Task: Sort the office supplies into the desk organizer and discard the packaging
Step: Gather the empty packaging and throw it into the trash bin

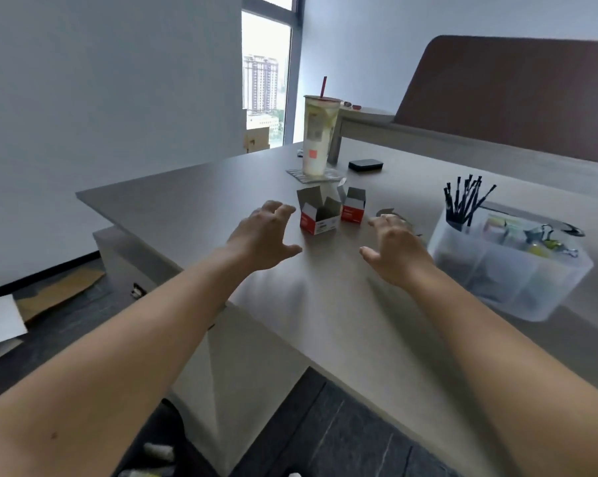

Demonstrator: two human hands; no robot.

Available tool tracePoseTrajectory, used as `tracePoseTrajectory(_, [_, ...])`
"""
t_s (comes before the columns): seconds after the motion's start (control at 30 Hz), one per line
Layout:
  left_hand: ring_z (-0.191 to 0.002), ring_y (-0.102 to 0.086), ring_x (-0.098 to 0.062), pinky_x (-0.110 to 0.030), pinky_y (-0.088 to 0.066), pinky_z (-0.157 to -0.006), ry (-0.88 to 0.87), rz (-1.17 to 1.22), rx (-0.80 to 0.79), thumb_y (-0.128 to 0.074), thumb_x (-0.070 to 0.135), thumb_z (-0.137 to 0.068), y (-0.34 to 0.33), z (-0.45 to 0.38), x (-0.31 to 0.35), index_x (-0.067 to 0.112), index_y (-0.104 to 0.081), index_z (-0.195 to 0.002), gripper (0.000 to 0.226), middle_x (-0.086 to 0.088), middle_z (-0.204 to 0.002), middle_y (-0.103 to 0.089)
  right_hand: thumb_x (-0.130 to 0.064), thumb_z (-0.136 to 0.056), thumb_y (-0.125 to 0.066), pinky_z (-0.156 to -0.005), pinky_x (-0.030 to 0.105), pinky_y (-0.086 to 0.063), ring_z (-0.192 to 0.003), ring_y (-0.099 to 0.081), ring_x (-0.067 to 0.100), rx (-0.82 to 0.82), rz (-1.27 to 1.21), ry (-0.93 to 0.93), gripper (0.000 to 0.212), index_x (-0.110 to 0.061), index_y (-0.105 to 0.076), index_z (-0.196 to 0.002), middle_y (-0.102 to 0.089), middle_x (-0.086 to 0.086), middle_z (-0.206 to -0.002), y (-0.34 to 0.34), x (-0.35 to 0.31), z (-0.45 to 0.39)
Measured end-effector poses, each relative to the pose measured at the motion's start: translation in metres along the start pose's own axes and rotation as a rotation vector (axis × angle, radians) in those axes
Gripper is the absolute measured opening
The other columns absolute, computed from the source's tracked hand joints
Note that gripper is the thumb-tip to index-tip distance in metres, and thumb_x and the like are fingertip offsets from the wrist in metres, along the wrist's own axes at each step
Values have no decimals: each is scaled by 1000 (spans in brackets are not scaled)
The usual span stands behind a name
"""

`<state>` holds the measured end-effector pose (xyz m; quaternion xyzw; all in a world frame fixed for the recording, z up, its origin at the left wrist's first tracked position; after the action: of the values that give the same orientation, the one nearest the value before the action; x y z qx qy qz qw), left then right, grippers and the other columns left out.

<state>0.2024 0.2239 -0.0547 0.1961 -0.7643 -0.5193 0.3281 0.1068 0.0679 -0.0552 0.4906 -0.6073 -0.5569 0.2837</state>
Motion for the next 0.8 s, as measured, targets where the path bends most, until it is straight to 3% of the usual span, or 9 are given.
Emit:
tracePoseTrajectory(0.23, [-134,-28,-30,-40,-32,-107,106,240,-46,-70,36,-72,-26,-68,-6,17,-6,-142,98,-13,-148,-25,-37,-89,-45,-115,42,-5,-141,-1,35,-30,51,-278,70,-11,-8,-142,-4,19,-153,-20,43,-65])
tracePoseTrajectory(0.3, [-129,-35,-31,-39,-35,-103,105,302,-65,-71,37,-71,-36,-79,-4,20,-1,-142,101,-14,-144,-31,-41,-89,-42,-115,44,-6,-140,-3,39,-62,47,-375,71,-8,-7,-141,-5,22,-152,-28,51,-72])
tracePoseTrajectory(0.37, [-119,-46,-31,-39,-40,-98,87,323,-62,-70,34,-72,-42,-85,-3,20,2,-141,101,-14,-136,-41,-43,-89,-40,-112,44,-15,-137,-15,40,-64,39,-437,67,-5,-15,-139,-17,23,-148,-31,55,-76])
tracePoseTrajectory(0.43, [-99,-53,-27,-37,-44,-89,59,331,-38,-69,31,-74,-44,-86,-3,18,0,-140,97,-14,-117,-52,-39,-90,-39,-107,43,-24,-131,-27,38,-38,58,-427,57,-5,-27,-134,-31,22,-142,-31,55,-77])
tracePoseTrajectory(0.53, [-84,-50,-19,-28,-41,-77,40,387,4,-69,25,-75,-40,-83,-5,16,-6,-138,89,-3,-94,-48,-27,-92,-39,-102,43,-30,-125,-34,38,33,45,-369,42,-5,-36,-127,-39,21,-135,-28,50,-76])
tracePoseTrajectory(0.7, [-86,-46,-17,-26,-38,-78,39,407,84,-68,21,-76,-22,-67,-20,13,-9,-137,85,-3,-96,-46,-18,-86,-50,-96,40,-36,-118,-42,39,181,-158,-277,50,-5,-33,-131,-38,21,-132,-20,39,-70])
tracePoseTrajectory(0.8, [-88,-46,-18,-29,-39,-82,77,412,102,-68,19,-76,-15,-59,-36,13,-10,-137,85,-11,-108,-54,-16,-80,-59,-96,34,-37,-117,-45,33,299,-362,-194,60,-5,-33,-133,-39,18,-132,-10,26,-68])
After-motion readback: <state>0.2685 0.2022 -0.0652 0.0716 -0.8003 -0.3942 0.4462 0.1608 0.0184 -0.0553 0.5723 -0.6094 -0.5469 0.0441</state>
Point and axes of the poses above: each hand's wrist, its own z-axis away from the middle knuckle, its own y-axis out of the back of the hand, x = y × z, the point moved 4 cm from there along -z, towards the middle knuckle
